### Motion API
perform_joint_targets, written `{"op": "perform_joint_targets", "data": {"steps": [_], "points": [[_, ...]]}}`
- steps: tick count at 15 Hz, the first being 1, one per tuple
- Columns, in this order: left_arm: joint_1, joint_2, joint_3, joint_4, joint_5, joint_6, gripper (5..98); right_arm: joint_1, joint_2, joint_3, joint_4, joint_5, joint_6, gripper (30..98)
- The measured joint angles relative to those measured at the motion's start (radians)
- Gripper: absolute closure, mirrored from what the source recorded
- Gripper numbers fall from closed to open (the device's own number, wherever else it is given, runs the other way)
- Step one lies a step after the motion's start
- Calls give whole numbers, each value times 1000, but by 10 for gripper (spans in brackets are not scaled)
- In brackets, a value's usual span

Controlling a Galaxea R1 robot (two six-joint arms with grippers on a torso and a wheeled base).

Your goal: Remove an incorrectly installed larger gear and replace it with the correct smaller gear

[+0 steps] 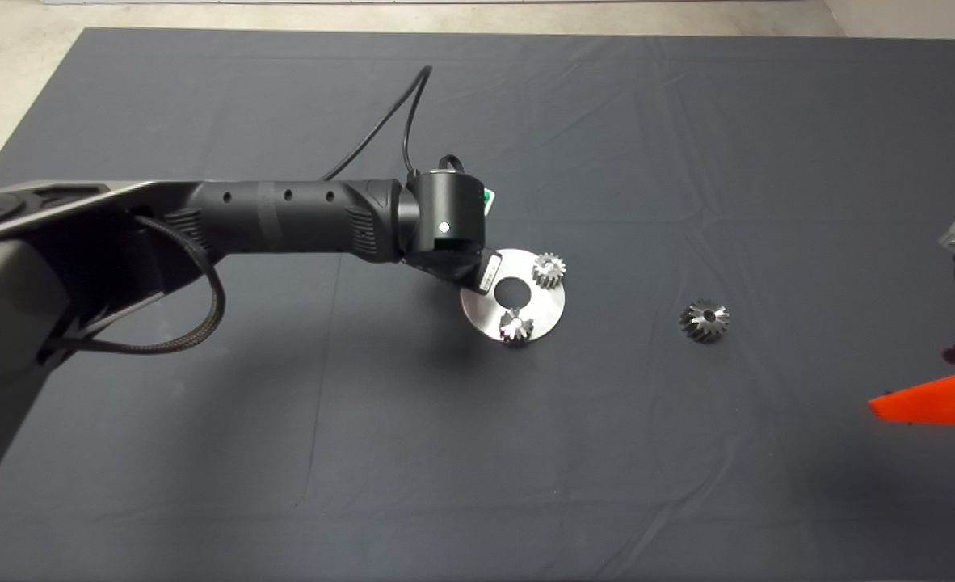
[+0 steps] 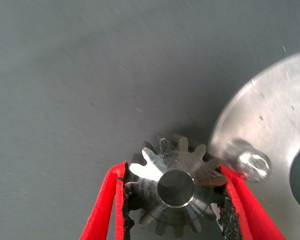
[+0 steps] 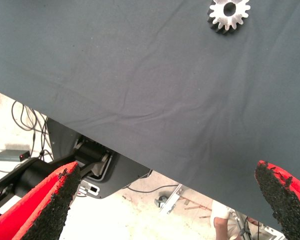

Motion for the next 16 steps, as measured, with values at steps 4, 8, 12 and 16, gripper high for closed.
{"op": "perform_joint_targets", "data": {"steps": [4, 8, 12, 16], "points": [[-59, -28, 0, -21, -2, 1, 721, 0, 0, 0, 0, 0, 0, 362], [-73, -42, 42, -59, 0, -5, 722, 0, 0, 0, 0, 0, 0, 362], [-76, -36, 139, -92, -3, -139, 723, 0, 0, 0, 0, 0, 0, 362], [-76, -26, 141, -103, -20, -178, 723, 0, 0, 0, 0, 0, 0, 362]]}}
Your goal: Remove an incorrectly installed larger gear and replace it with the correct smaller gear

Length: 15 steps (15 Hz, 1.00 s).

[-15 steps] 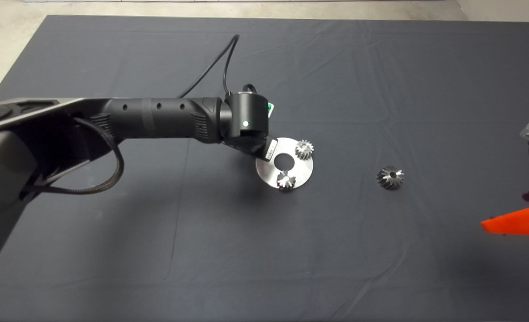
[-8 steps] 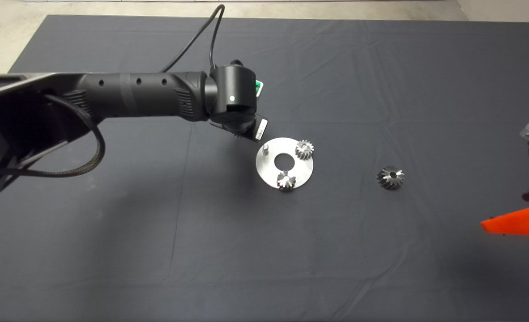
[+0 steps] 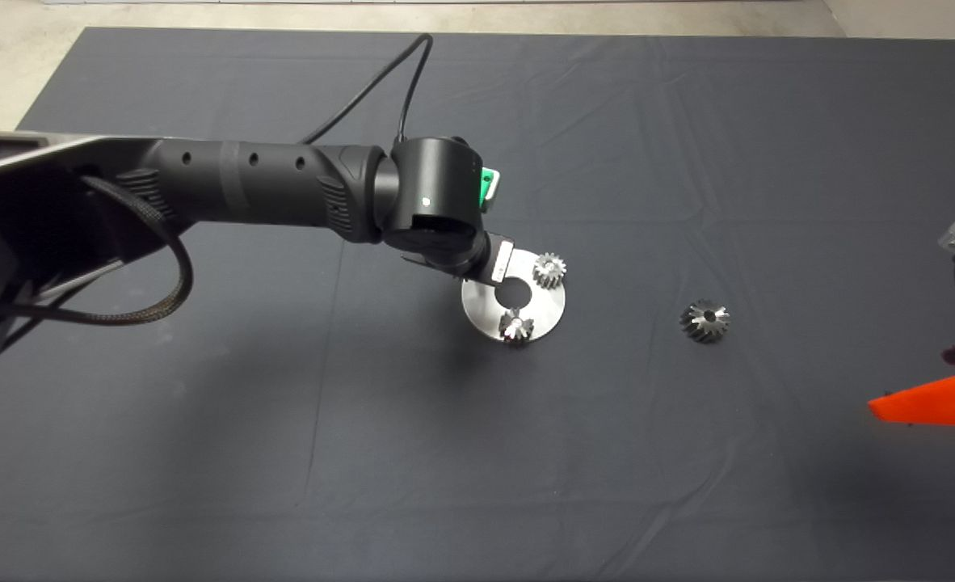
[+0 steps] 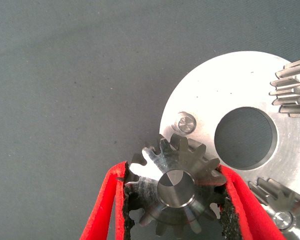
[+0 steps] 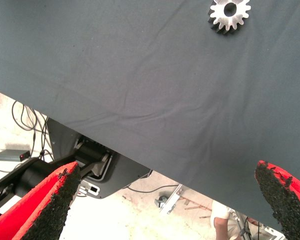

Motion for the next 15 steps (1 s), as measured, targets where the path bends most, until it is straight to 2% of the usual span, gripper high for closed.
{"op": "perform_joint_targets", "data": {"steps": [5, 7, 15], "points": [[0, 41, -86, -2, -10, -9, 725, 0, 32, 0, 0, -1, 0, 362], [0, 33, -94, -3, -7, -37, 725, -2, 38, 0, 0, 0, 0, 362], [0, 38, -123, -3, -11, -45, 724, -3, 38, 0, 0, 1, 0, 362]]}}
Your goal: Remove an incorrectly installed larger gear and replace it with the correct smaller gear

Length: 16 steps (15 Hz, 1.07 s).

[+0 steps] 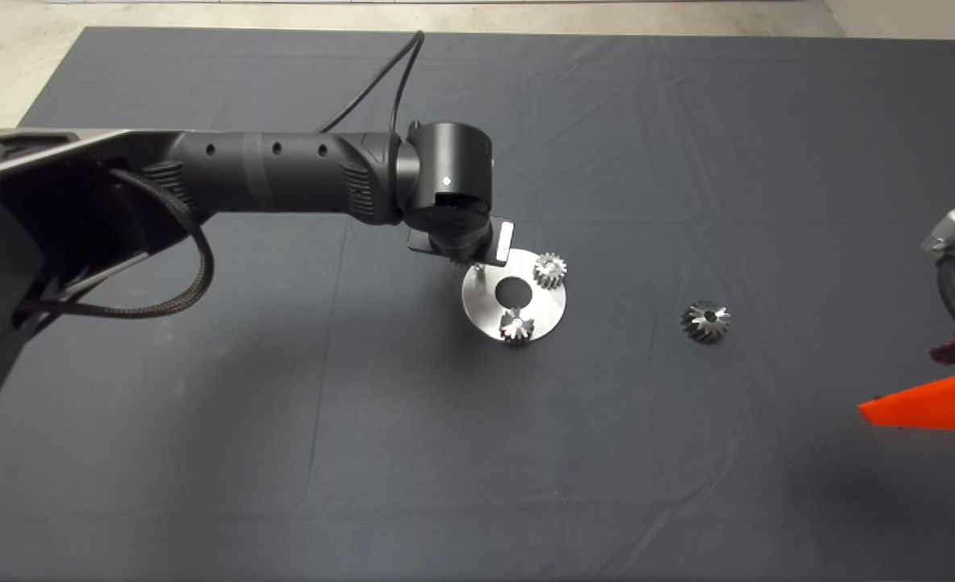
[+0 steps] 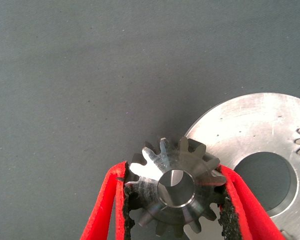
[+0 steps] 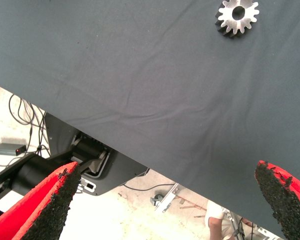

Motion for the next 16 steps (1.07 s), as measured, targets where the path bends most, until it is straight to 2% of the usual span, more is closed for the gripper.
{"op": "perform_joint_targets", "data": {"steps": [3, 16], "points": [[0, 13, -1, 0, -24, -4, 725, 0, -5, 0, 0, -4, 0, 362], [0, 6, 17, 0, -23, -43, 725, 0, -5, 0, 0, -3, 3, 362]]}}
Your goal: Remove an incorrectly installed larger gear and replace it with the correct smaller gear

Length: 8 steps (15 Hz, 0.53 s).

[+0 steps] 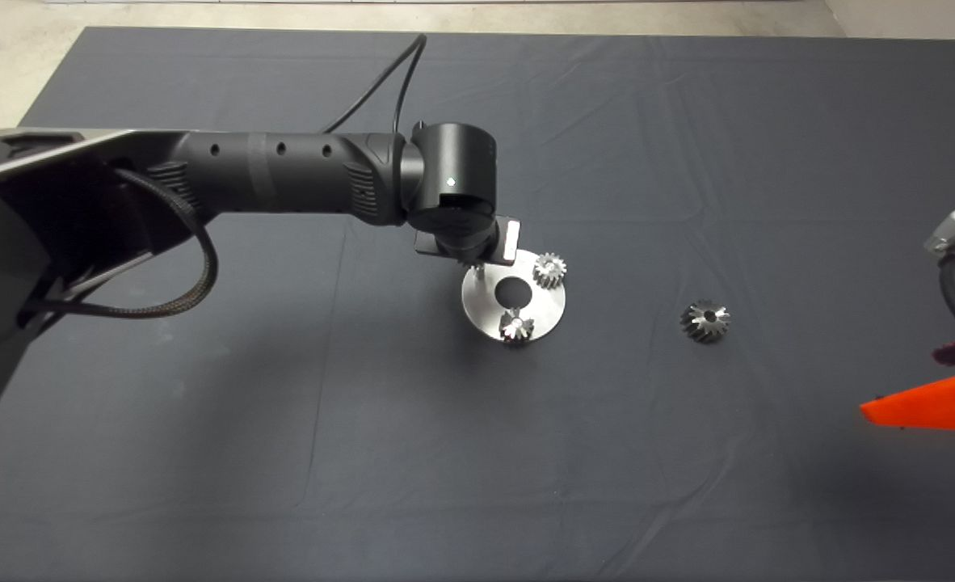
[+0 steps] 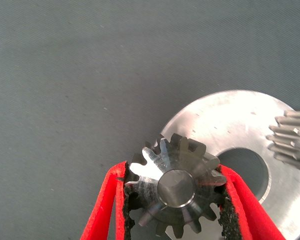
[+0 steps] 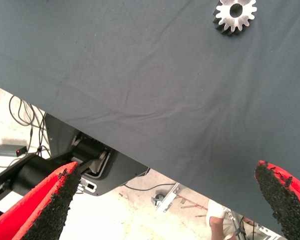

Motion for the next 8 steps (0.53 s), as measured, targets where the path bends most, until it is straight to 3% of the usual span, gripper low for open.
{"op": "perform_joint_targets", "data": {"steps": [8], "points": [[0, 4, 1, 0, 0, 0, 726, 0, -2, 0, 0, 0, 5, 362]]}}
